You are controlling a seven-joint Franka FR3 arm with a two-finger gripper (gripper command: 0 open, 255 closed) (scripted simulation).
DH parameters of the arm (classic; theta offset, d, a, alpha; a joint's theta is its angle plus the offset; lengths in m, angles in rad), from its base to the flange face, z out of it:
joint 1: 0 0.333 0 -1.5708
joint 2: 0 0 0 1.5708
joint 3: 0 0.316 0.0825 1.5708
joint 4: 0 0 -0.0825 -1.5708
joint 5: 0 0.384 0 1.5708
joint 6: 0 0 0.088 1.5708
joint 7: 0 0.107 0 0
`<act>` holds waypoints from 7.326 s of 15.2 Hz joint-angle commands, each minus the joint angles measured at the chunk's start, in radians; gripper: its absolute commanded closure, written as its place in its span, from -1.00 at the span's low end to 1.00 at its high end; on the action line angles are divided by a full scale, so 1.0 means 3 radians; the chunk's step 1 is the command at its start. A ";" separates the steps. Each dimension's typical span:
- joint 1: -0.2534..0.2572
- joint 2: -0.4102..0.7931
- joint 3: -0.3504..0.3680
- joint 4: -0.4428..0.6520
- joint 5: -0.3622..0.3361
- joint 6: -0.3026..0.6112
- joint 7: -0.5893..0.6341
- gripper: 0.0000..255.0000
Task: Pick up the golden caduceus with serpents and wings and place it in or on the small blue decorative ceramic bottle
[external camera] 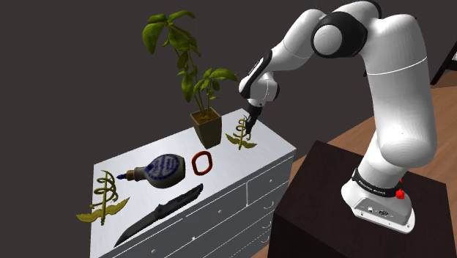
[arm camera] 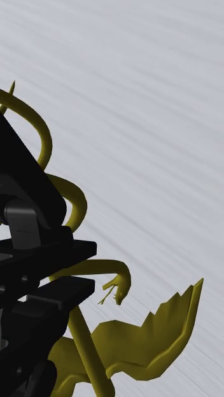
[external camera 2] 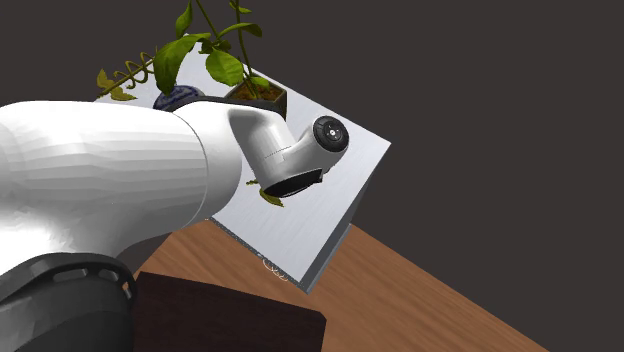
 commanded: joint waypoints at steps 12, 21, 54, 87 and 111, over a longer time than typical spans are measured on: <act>0.0111 -0.0407 -0.0167 -0.0060 -0.0332 -0.0278 0.0318 1.00; 0.0174 -0.0707 -0.0270 -0.0041 -0.0598 -0.0533 0.0573 1.00; 0.0636 -0.1026 -0.0063 0.0612 -0.1099 -0.1126 0.1834 1.00; 0.1432 0.1325 0.0399 0.4058 -0.1317 -0.1754 0.3647 1.00; 0.1456 0.1381 0.0422 0.3663 -0.1263 -0.1317 0.3519 -1.00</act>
